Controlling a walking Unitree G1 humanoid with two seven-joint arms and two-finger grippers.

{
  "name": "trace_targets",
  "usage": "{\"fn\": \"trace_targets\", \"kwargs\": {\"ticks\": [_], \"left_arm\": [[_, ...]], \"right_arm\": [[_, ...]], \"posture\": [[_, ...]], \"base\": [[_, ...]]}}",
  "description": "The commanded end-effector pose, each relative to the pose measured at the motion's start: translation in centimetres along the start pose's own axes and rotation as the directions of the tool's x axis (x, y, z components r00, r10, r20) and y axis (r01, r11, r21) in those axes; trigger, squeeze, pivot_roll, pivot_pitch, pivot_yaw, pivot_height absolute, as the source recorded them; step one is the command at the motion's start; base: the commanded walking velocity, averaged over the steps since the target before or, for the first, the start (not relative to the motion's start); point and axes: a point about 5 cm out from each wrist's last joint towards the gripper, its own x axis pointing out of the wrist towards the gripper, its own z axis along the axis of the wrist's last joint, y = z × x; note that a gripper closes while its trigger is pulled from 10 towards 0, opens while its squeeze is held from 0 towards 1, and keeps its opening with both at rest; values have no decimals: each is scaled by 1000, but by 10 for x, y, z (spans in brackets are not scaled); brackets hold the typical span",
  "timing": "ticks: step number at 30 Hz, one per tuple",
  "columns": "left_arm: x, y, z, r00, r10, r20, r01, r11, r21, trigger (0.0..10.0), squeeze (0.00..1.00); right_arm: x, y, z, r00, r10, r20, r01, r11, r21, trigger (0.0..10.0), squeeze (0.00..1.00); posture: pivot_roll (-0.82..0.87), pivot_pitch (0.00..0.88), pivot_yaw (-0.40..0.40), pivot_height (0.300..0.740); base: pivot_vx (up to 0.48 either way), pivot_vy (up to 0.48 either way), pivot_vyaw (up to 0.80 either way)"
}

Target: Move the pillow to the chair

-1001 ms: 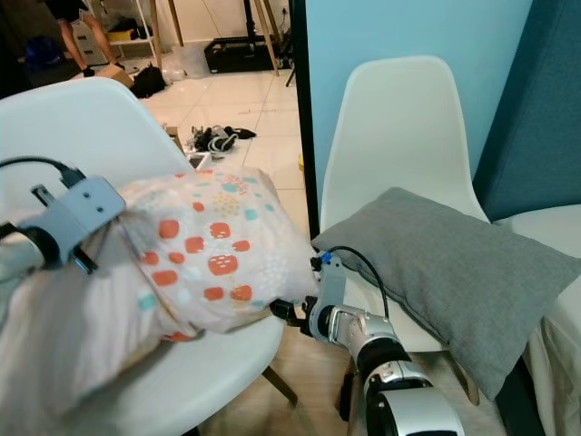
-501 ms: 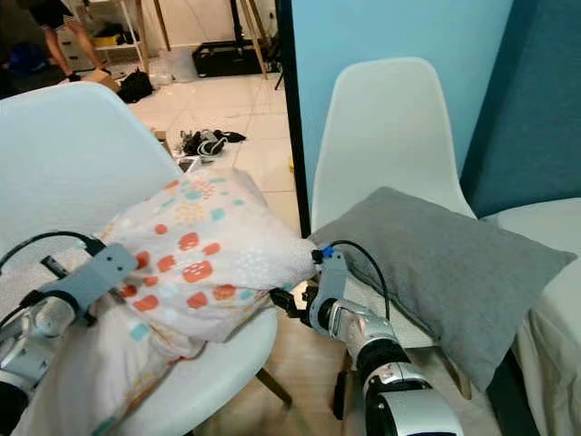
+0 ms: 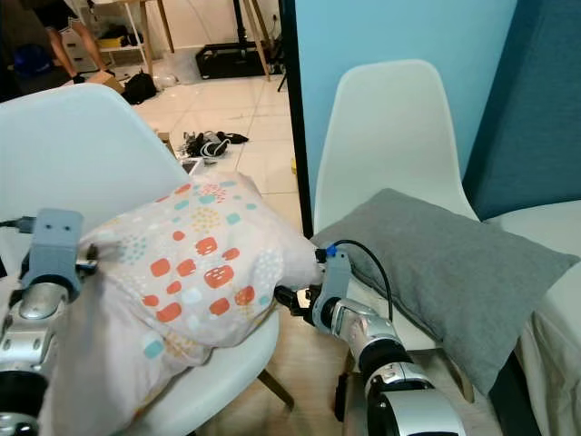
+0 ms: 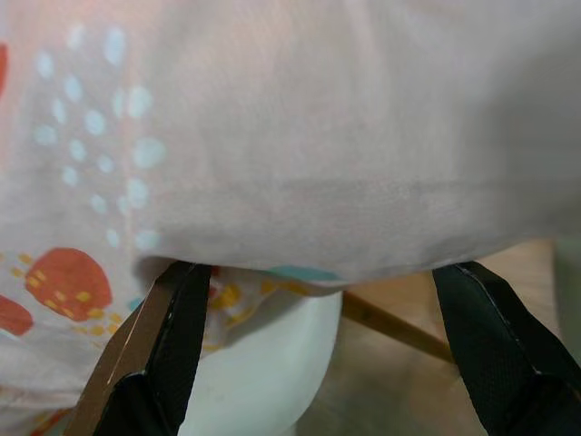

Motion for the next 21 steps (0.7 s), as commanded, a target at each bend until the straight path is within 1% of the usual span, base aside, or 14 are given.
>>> {"fn": "trace_targets", "kwargs": {"ticks": [1,3,4,5,6,7,10,11,12,13,15,16,17,21], "left_arm": [[1,3,6,1000,6,28,-4,997,-71,10000,1000],[0,-7,-2,1000,-5,-1,5,993,-116,10000,1000],[-2,-15,-8,999,-25,-21,22,993,-114,10000,671],[-2,-15,-8,999,-25,-21,22,993,-114,10000,671],[-4,-23,-13,998,-44,-37,40,994,-106,10000,251],[-8,-33,-20,996,-70,-56,64,992,-109,10000,0],[-15,-54,-35,985,-134,-105,119,982,-145,10000,0],[-15,-54,-35,985,-134,-105,119,982,-145,10000,0],[-17,-60,-39,980,-155,-127,135,979,-151,10000,0],[-19,-66,-44,974,-174,-142,154,978,-140,10000,0],[-23,-73,-47,971,-193,-139,178,977,-117,10000,0],[-23,-73,-47,971,-193,-139,178,977,-117,10000,0],[-24,-76,-48,971,-198,-134,186,977,-101,10000,0],[-27,-83,-51,967,-216,-137,202,973,-113,10000,0]], "right_arm": [[1,1,-2,1000,-7,7,7,1000,-3,10000,0],[1,-1,-2,1000,-21,18,22,1000,-7,10000,0],[0,-3,-2,999,-36,23,36,999,-13,10000,0],[0,-3,-2,999,-36,23,36,999,-13,10000,0],[-1,-5,-3,998,-50,25,51,999,-20,10000,0],[-2,-9,-7,997,-77,23,77,997,-30,10000,0],[-9,-21,-18,991,-137,6,137,989,-59,10000,0],[-9,-21,-18,991,-137,6,137,989,-59,10000,0],[-11,-25,-22,988,-153,-6,152,986,-73,10000,0],[-14,-30,-28,985,-173,-22,171,982,-76,10000,0],[-18,-36,-37,980,-197,-43,193,979,-71,10000,0],[-18,-36,-37,980,-197,-43,193,979,-71,10000,0],[-21,-39,-41,977,-208,-53,204,977,-67,10000,0],[-27,-48,-53,968,-241,-73,237,970,-58,10000,0]], "posture": [[-79,20,39,576],[-80,17,38,586],[-80,16,38,590],[-80,16,38,590],[-83,14,40,595],[-87,13,39,600],[-93,13,39,614],[-93,13,39,614],[-94,15,39,619],[-93,16,36,623],[-95,19,34,633],[-95,19,34,633],[-96,20,33,638],[-96,22,28,652]], "base": [[0,0,0],[0,0,0],[0,0,0],[0,0,0],[0,0,0],[0,0,0],[0,0,0],[0,0,0],[-292,0,0],[-480,0,0],[-480,0,0],[-480,0,0],[0,0,0],[0,0,0]]}}
